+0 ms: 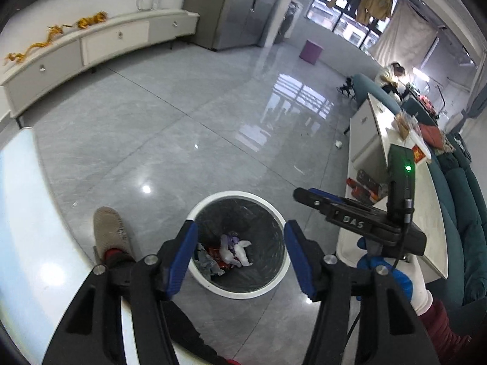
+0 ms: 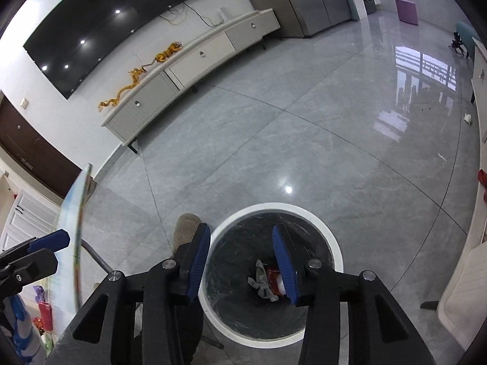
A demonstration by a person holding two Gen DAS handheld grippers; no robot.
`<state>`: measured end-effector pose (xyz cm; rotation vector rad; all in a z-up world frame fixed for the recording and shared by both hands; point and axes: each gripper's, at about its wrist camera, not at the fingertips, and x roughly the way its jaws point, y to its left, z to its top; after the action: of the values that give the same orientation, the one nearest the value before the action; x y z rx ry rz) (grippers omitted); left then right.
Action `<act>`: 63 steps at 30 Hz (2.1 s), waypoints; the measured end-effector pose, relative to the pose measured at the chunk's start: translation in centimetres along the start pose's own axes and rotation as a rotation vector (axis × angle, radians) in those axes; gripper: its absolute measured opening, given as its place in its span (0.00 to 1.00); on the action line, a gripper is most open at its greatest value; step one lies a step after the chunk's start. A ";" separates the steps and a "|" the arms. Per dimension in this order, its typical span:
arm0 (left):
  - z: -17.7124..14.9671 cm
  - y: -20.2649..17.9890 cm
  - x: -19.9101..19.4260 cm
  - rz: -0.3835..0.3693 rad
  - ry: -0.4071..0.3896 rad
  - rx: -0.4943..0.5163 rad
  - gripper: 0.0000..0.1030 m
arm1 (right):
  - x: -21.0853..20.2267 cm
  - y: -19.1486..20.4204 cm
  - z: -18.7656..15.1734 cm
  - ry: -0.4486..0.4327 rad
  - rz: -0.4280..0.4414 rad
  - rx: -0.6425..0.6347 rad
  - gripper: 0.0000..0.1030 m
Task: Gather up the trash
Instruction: 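Open both tools over the bin and move back toward the table, then grasp the green cloth with the left tool while the right tool grasps the red snack bag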
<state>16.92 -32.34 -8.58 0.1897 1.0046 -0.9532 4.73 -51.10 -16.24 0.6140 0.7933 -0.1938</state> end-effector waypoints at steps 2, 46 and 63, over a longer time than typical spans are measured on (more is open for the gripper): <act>-0.7 0.4 -2.5 0.029 -0.046 0.004 0.56 | -1.2 1.2 0.2 -0.020 0.024 -0.022 0.40; -38.3 18.1 -32.8 0.461 -0.424 -0.550 0.73 | -6.8 37.0 -12.9 0.073 0.435 -0.694 0.40; -36.0 19.4 -24.4 0.280 -0.276 -0.606 0.76 | -0.3 40.6 -18.3 0.274 0.485 -0.824 0.42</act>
<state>4.23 13.15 -14.77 -0.2954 0.9376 -0.3784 8.96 -7.56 -7.95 0.0291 0.8758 0.6523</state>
